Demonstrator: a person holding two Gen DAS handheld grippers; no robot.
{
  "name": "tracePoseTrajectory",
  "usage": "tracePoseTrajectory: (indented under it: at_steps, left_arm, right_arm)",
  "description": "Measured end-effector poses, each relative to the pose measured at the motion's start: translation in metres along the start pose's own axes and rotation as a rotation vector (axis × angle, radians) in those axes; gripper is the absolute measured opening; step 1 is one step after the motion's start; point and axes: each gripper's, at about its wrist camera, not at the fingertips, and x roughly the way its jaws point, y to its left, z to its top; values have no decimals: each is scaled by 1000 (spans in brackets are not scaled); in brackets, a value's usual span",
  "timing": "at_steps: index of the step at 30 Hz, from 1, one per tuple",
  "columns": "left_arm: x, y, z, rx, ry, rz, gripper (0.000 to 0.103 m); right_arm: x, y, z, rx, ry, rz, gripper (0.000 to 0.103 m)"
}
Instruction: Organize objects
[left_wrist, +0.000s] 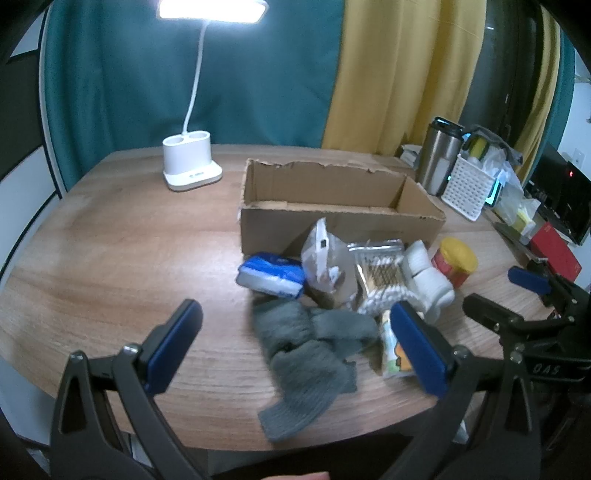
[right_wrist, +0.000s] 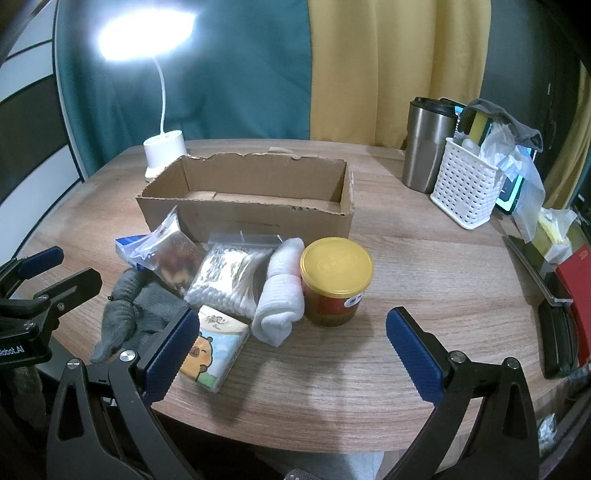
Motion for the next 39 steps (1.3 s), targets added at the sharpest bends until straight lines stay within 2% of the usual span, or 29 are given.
tracePoseTrajectory:
  at_steps: [14,36,37,39]
  left_arm:
    - [13,8,-9,-15,37,14,103]
    - [51,26,-26,-28,138,7,102]
    - [52,26,-25,-59,133,43,102]
    - [55,25,-25,-48,138,41,102]
  right_arm:
    - [9,11,-6,-15,23,10,103]
    - [49,47,-18,-57,136,67,103]
    - [50,47,-18,-57,139,68,103]
    - [53,47,-19,-55,146,73,103]
